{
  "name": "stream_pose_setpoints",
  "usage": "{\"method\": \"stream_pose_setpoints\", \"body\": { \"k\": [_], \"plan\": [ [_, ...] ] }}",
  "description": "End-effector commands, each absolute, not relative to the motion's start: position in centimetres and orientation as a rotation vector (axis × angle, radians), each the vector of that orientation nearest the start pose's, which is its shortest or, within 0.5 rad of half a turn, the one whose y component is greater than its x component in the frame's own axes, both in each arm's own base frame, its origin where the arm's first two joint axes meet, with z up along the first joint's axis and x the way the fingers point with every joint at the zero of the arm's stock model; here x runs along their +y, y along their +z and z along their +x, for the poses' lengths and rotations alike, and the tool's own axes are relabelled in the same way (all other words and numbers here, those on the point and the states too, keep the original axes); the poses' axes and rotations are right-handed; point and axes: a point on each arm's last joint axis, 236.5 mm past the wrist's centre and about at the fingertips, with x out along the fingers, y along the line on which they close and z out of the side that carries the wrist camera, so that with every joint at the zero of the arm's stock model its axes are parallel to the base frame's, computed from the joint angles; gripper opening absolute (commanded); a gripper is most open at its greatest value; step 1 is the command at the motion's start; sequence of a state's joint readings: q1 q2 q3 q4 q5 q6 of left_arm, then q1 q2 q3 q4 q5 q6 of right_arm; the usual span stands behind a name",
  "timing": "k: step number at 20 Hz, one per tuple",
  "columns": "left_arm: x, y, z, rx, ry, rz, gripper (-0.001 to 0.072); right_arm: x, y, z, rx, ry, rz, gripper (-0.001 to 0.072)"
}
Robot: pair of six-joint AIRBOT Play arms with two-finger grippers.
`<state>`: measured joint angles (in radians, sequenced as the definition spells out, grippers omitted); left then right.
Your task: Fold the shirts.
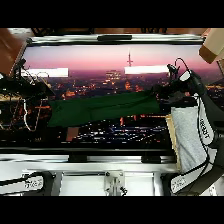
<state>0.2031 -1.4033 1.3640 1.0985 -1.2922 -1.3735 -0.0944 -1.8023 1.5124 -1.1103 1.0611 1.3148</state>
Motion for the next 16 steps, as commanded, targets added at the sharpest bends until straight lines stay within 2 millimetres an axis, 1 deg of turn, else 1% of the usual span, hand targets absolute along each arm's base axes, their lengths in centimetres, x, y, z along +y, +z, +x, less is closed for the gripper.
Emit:
{"method": "stream_pose_setpoints", "body": {
  "k": [1,3,5,8,9,10,12,14,15,16],
  "plan": [
    [-2.0,4.8,41.8,1.223,-0.249,-0.369,0.0542,3.4,-8.2,49.4,1.301,0.224,0.277,0.0646],
    [-2.0,4.8,41.8,1.223,-0.249,-0.369,0.0542,3.1,-9.0,49.0,1.327,0.205,0.283,0.0643],
    [-2.0,4.8,41.8,1.224,-0.250,-0.368,0.0542,3.5,-10.1,48.1,1.382,0.202,0.315,0.0637],
    [-2.6,4.8,41.8,1.226,-0.260,-0.364,0.0542,4.8,-11.5,45.5,1.509,0.250,0.365,0.0636],
    [-3.0,4.9,41.8,1.227,-0.267,-0.360,0.0542,5.5,-11.6,44.7,1.538,0.284,0.377,0.0614],
    [-3.3,4.9,41.8,1.227,-0.275,-0.357,0.0542,6.2,-11.5,44.2,1.556,0.318,0.393,0.0473],
    [-4.6,5.0,41.7,1.229,-0.302,-0.348,0.0541,7.2,-11.0,44.3,1.552,0.351,0.439,0.0250],
    [-6.5,5.3,41.6,1.229,-0.347,-0.348,0.0533,8.4,-9.9,44.7,1.520,0.395,0.485,0.0069],
    [-7.7,5.4,41.5,1.229,-0.375,-0.350,0.0487,9.0,-8.9,45.0,1.495,0.422,0.501,0.0069],
    [-9.2,5.7,41.4,1.229,-0.410,-0.352,0.0384,9.5,-7.5,45.2,1.464,0.457,0.502,0.0069]
  ]
}}
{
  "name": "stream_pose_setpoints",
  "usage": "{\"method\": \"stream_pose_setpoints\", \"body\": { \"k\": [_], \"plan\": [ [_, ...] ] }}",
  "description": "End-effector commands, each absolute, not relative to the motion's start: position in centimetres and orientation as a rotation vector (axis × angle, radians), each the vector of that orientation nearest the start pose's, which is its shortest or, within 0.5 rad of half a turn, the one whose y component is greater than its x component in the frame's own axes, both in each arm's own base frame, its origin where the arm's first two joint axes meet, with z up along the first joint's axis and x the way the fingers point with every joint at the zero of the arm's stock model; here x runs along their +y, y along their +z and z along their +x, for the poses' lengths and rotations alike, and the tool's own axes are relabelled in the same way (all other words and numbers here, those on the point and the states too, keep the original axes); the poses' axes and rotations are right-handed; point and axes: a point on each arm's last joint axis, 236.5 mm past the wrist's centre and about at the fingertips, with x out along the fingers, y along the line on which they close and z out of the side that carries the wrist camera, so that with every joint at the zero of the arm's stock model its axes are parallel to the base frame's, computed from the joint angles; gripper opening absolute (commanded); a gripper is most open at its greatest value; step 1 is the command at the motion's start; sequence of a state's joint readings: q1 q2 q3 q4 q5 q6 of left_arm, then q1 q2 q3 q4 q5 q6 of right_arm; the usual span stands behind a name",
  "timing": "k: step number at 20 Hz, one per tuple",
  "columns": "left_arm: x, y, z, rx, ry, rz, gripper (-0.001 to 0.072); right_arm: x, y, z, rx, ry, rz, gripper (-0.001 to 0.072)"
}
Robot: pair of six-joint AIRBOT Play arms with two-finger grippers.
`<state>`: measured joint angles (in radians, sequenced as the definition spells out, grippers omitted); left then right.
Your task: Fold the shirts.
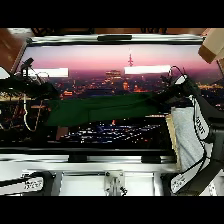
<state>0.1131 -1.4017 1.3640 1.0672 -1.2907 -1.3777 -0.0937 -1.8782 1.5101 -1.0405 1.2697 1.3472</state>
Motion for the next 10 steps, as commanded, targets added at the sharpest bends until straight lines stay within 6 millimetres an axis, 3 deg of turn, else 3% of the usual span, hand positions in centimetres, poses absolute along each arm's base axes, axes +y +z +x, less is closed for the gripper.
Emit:
{"method": "stream_pose_setpoints", "body": {
  "k": [1,5,10],
  "plan": [
    [-10.8,5.9,41.3,1.223,-0.444,-0.353,0.0281,9.7,-6.1,45.3,1.437,0.476,0.496,0.0068],
    [-19.3,5.7,41.5,1.137,-0.564,-0.345,0.0037,10.2,2.4,44.3,1.312,0.527,0.433,0.0068],
    [-29.2,-0.6,37.2,1.229,-0.590,-0.397,0.0036,10.9,12.9,39.1,1.208,0.564,0.381,0.0068]
  ]
}}
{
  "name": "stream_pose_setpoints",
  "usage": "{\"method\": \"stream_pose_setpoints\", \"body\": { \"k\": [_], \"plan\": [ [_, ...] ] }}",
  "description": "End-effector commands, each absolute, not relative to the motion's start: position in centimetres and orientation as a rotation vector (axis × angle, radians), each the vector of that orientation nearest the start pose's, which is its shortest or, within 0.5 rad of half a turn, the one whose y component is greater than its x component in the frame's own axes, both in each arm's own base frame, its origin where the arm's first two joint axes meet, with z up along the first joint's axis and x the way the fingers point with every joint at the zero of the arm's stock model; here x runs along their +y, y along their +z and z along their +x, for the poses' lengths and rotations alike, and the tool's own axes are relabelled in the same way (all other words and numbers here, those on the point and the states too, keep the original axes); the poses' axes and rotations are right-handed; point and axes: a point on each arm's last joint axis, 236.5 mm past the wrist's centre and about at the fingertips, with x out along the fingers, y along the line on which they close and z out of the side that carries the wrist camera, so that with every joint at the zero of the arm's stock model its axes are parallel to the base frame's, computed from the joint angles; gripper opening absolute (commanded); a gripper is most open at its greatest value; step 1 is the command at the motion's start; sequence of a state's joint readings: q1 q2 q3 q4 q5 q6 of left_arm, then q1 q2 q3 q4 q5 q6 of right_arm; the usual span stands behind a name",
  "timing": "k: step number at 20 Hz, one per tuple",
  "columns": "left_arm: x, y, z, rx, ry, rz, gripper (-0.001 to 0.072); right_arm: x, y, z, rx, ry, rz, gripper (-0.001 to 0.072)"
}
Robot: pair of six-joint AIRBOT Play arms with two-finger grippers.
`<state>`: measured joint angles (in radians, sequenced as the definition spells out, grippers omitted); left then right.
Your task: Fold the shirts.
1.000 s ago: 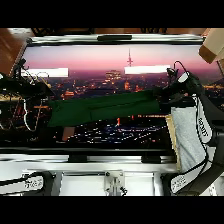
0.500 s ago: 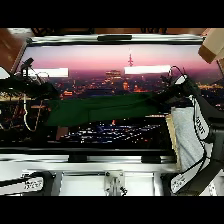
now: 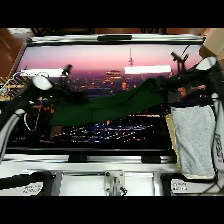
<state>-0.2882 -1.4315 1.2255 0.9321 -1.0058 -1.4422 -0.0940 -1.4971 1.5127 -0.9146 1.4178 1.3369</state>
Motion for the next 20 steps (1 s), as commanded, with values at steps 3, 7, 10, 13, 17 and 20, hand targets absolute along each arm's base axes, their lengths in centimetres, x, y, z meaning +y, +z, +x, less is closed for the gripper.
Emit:
{"method": "stream_pose_setpoints", "body": {
  "k": [3,7,10,13,17,20],
  "plan": [
    [-35.0,-1.9,36.7,1.205,-0.624,-0.506,0.0035,11.3,17.6,35.9,1.143,0.560,0.369,0.0069],
    [-42.4,-2.9,34.6,1.201,-0.696,-0.683,0.0035,11.5,21.8,33.3,1.046,0.540,0.370,0.0068],
    [-46.1,-3.3,33.5,1.208,-0.763,-0.696,0.0035,11.6,22.5,32.2,1.047,0.531,0.383,0.0068],
    [-46.1,-4.0,33.9,1.232,-0.776,-0.685,0.0033,11.6,22.6,32.2,1.049,0.523,0.397,0.0068],
    [-40.2,-1.8,35.9,1.185,-0.775,-0.499,0.0031,12.0,22.2,33.7,1.020,0.509,0.375,0.0068],
    [-30.8,1.7,38.3,1.125,-0.651,-0.309,0.0031,16.3,21.1,35.8,0.983,0.589,0.300,0.0068]
  ]
}}
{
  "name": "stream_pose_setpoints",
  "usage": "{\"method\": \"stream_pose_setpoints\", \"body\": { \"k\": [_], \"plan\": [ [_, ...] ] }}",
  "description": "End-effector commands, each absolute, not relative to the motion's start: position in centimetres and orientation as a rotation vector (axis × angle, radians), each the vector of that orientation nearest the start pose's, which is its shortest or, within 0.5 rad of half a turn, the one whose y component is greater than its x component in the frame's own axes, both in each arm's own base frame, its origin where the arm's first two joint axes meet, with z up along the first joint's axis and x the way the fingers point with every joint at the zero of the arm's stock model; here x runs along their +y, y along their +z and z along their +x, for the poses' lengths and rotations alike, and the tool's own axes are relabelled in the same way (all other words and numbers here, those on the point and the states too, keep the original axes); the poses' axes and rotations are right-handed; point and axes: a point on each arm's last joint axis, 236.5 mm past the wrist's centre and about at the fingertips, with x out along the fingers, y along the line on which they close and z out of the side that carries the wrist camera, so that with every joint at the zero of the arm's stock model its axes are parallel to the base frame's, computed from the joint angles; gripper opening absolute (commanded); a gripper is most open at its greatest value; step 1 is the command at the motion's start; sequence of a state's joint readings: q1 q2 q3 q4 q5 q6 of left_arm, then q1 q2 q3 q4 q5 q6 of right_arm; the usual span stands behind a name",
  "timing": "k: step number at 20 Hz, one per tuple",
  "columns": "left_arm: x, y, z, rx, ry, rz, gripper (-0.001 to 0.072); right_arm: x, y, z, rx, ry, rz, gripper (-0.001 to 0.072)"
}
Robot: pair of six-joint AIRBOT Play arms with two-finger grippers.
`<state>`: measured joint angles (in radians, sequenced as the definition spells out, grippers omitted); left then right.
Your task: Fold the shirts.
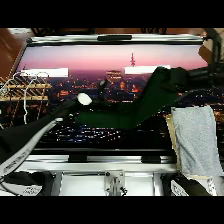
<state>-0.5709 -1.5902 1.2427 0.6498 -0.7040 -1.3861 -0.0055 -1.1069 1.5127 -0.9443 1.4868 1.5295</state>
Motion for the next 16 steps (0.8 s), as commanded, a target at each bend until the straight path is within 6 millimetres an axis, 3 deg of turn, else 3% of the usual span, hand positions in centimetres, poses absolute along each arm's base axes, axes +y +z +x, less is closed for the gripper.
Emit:
{"method": "stream_pose_setpoints", "body": {
  "k": [1,3,5,8,10,13,15,16],
  "plan": [
    [-27.3,3.5,39.2,1.096,-0.594,-0.277,0.0031,18.7,20.5,36.5,0.975,0.628,0.288,0.0068],
    [-20.3,8.5,40.5,0.999,-0.494,-0.268,0.0033,23.7,18.9,37.6,0.961,0.704,0.265,0.0068],
    [-13.6,13.8,40.3,0.891,-0.390,-0.315,0.0033,28.7,16.5,38.3,0.955,0.763,0.245,0.0068],
    [-6.3,19.8,36.0,0.781,-0.283,-0.289,0.0033,35.2,12.2,39.2,0.949,0.806,0.237,0.0068],
    [-3.3,22.4,32.5,0.734,-0.204,-0.272,0.0034,38.9,7.9,38.7,1.002,0.825,0.232,0.0068],
    [-1.1,25.4,28.8,0.621,-0.109,-0.267,0.0034,42.8,2.4,37.2,1.119,0.836,0.307,0.0068],
    [-0.7,26.0,27.5,0.584,-0.075,-0.281,0.0034,45.1,0.8,36.4,1.171,0.844,0.418,0.0070],
    [-0.7,25.9,27.2,0.583,-0.069,-0.293,0.0034,45.9,0.5,36.5,1.174,0.840,0.460,0.0139]
  ]
}}
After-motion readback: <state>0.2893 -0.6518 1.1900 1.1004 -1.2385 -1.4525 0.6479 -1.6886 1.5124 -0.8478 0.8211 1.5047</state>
